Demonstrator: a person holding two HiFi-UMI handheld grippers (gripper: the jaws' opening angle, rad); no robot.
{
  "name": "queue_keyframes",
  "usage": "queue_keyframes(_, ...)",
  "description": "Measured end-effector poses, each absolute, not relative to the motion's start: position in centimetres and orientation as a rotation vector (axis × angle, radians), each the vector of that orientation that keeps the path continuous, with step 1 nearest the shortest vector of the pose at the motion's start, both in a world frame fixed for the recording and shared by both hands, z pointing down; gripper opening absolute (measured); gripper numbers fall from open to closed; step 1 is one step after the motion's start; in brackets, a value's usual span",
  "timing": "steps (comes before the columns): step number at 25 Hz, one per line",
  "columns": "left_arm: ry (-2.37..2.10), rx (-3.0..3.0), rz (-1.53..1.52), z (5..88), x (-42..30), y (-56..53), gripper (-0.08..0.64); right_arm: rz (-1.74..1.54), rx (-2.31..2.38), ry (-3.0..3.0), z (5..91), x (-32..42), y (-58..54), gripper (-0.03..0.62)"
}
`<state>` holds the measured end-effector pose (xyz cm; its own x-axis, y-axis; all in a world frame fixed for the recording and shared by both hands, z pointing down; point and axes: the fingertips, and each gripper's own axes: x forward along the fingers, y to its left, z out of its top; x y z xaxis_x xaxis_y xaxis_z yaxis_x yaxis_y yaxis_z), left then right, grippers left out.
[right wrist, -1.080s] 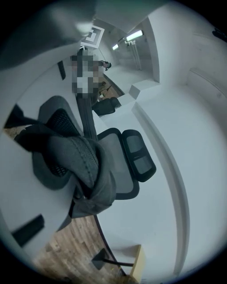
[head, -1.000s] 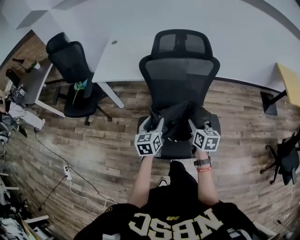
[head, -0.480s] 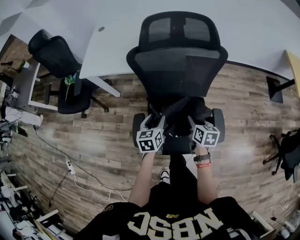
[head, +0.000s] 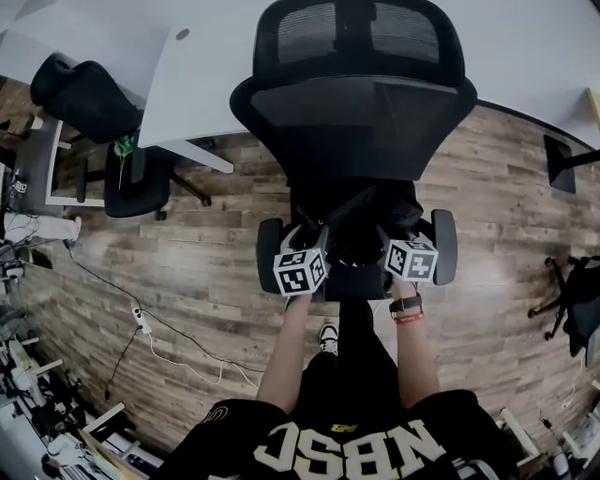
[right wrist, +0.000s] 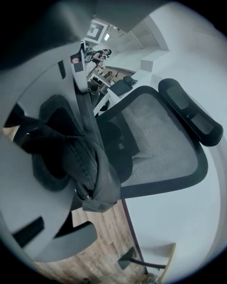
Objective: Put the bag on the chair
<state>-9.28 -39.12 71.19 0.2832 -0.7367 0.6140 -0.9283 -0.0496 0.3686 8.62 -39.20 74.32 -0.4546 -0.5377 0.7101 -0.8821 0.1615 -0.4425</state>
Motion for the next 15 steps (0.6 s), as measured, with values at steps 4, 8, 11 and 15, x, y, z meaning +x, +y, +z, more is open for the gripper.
queue_keyframes(4, -1.491, 1.784, 0.379, 74.5, -9.8, -40.0, 0.230, 1.235, 1.325, -2.025, 77.3, 8.6, -39.8, 0.112)
queue_keyframes(8, -1.502, 1.707, 0.413, 78.3, -10.7, -40.8, 0.244, 1.224, 1.298, -2.002, 80.5, 8.4, -40.7, 0.112)
queue_keyframes(11, -1.499, 1.672, 0.445, 81.0, -10.7, -41.4, 0.250, 1.225, 1.276, -1.983, 83.0, 8.4, -41.3, 0.117)
queue_keyframes(15, -1.492, 1.636, 0.480, 84.1, -11.0, -41.7, 0.253, 1.242, 1.244, -1.944, 86.1, 8.3, -41.7, 0.120)
